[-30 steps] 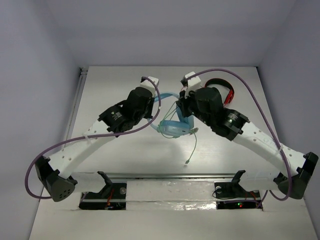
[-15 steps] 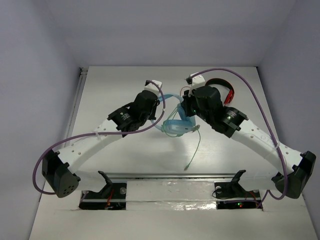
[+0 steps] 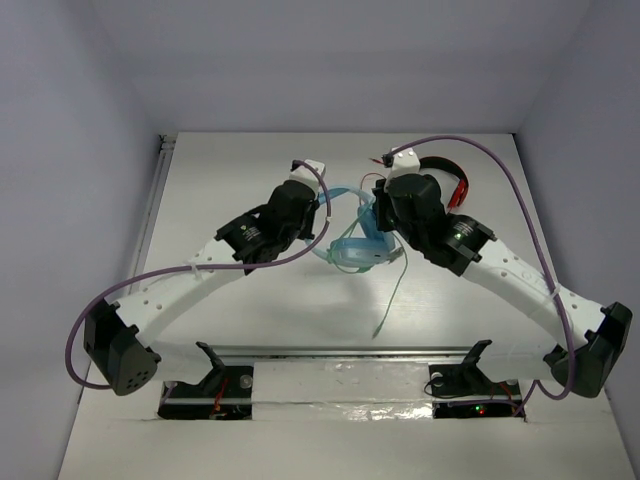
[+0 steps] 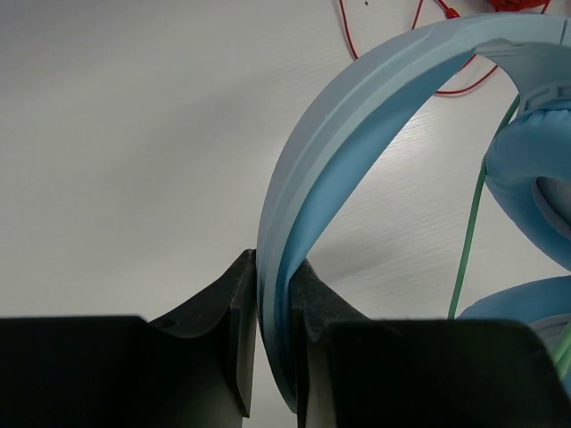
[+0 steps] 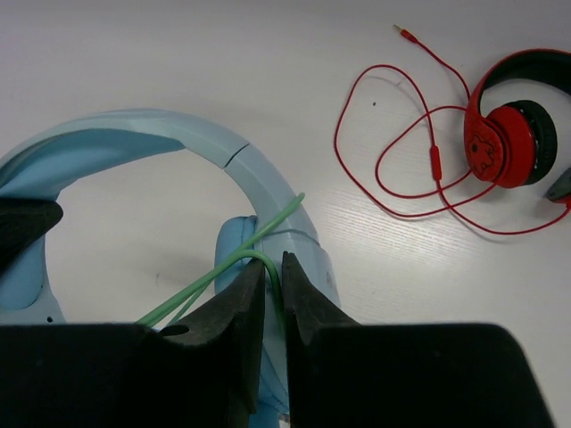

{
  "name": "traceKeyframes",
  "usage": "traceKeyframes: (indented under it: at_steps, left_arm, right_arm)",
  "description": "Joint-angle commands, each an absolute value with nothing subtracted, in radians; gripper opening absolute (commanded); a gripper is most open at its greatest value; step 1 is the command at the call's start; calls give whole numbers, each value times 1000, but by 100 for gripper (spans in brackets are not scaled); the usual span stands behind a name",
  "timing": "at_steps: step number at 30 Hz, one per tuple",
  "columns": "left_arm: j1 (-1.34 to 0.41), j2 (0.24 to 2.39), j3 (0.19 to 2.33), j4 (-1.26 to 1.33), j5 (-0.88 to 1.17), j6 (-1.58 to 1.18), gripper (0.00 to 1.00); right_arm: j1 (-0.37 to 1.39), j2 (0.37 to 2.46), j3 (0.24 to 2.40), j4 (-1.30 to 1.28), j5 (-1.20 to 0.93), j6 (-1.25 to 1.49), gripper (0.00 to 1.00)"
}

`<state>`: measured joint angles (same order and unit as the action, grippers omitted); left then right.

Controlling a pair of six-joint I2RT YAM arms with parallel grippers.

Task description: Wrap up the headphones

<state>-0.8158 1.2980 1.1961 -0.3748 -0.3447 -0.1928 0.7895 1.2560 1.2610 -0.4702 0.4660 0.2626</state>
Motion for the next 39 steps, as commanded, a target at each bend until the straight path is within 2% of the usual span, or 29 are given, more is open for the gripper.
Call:
traceKeyframes:
  at_steps: [1, 5, 6, 8, 14, 20, 26, 30, 34, 35, 36, 38, 39]
  left_arm:
    - [-821, 1221, 1152, -542, -197, -91, 0]
    - [-821, 1174, 1135, -512, -95, -80, 0]
    - [-821, 1164, 1135, -509, -80, -78, 0]
    - [-821, 1141, 1138, -502, -48, -77, 0]
    - [-811, 1098, 1115, -466, 24, -81, 0]
    - [-767, 1054, 1077, -400, 90, -123, 0]
    - [-767, 1074, 1132, -448, 14, -121, 0]
    - [-767, 1092, 1166, -497, 20, -95, 0]
    - [-767, 1086, 1216, -557, 71, -84, 0]
    - [-767, 1082, 1232, -572, 71, -83, 0]
    - [-767, 1080, 1264, -583, 69, -83, 0]
    - [-767, 1081, 1310, -632, 86, -83, 0]
    - [-767, 1083, 1359, -644, 101, -81, 0]
  right_arm:
    - [710, 1181, 1298, -400, 779, 235, 16]
    - [710, 1192, 1308, -371, 791, 184, 15]
    - [710, 1204, 1312, -371, 804, 181, 23]
    - [701, 1226, 1307, -361, 793, 178, 27]
    - [637, 1209, 1267, -273, 649, 208, 28]
    - [614, 1180, 1221, -232, 401, 259, 32]
    - [604, 1117, 1085, -93, 267, 314, 24]
    - [591, 1104, 968, 70, 123, 319, 0]
    - [528, 1195, 943, 202, -145, 285, 0]
    - [491, 1227, 937, 266, -193, 272, 3]
    - [467, 1244, 930, 299, -287, 272, 13]
    - [384, 1287, 896, 430, -409, 293, 26]
    - [359, 1305, 885, 469, -534, 307, 39]
